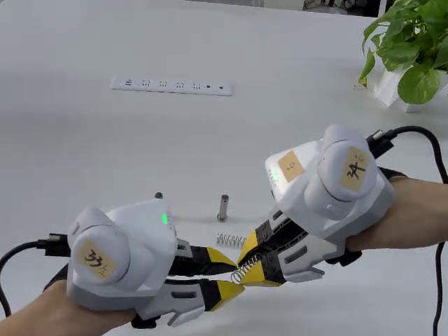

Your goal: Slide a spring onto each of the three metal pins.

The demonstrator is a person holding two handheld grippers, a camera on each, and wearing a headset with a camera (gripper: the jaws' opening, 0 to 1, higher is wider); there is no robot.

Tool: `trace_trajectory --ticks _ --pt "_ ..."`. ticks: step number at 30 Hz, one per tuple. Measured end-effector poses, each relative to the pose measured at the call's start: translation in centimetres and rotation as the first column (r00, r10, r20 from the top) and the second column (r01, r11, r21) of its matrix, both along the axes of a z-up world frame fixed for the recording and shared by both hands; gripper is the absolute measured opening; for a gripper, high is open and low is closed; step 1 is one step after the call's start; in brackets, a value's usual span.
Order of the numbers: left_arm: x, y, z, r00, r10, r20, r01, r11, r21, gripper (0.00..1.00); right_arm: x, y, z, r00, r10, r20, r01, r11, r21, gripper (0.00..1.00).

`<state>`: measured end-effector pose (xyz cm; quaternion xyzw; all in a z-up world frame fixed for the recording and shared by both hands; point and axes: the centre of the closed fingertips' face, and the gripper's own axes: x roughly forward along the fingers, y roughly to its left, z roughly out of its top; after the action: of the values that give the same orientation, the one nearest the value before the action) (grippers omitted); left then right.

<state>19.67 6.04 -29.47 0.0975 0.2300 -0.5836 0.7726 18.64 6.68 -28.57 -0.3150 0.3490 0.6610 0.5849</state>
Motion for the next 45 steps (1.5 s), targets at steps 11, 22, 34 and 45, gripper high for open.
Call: trace_trajectory --ticks 11,22,34,45 --pt "1.7 3.2 0.1 0.982 0.187 -0.029 -0.189 0.981 -0.042 0.43 0.2 -0.4 -0.3 1.0 0.02 0.02 -0.019 0.999 -0.028 0.07" --pt "3.2 6.1 -0.2 0.941 0.338 -0.012 -0.338 0.941 -0.029 0.79 0.4 -0.8 -0.6 0.999 0.03 0.025 -0.029 0.999 -0.047 0.07" --pt "3.5 8.5 -0.9 0.908 0.419 0.01 -0.419 0.908 0.014 0.99 1.0 -0.7 -0.4 0.997 0.064 0.035 -0.061 0.996 -0.058 0.07" --pt "3.2 9.6 -1.2 0.897 0.441 0.016 -0.441 0.897 0.022 0.99 2.9 0.6 0.4 0.99 0.126 0.064 -0.12 0.989 -0.089 0.07"
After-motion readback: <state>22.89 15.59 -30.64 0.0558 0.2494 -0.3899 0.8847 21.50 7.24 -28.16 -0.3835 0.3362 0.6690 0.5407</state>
